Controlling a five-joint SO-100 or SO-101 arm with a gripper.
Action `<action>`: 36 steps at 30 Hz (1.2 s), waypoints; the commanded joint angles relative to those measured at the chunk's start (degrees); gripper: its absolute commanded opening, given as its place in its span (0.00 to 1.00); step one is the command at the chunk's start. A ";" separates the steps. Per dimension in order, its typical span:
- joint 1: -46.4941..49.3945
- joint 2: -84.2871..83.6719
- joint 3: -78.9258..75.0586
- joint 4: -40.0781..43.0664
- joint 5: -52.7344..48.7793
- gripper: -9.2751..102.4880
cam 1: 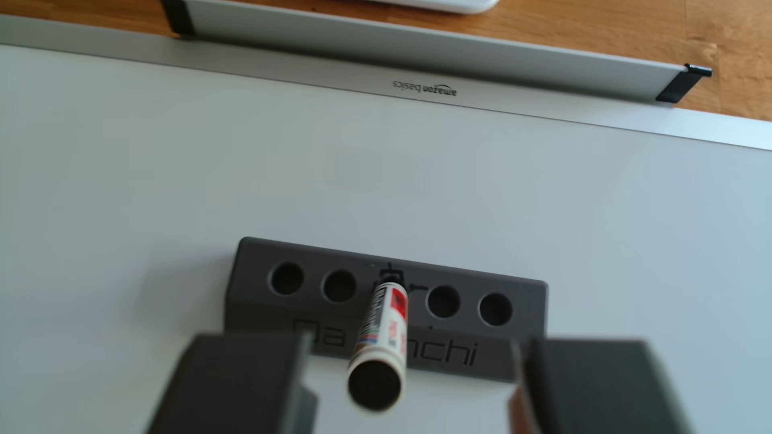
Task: Draw a face
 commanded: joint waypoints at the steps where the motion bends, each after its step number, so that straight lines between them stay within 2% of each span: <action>1: -0.44 -0.70 -4.39 -1.14 -1.14 0.92; 36: 0.26 -13.97 -4.39 -5.36 -1.58 0.92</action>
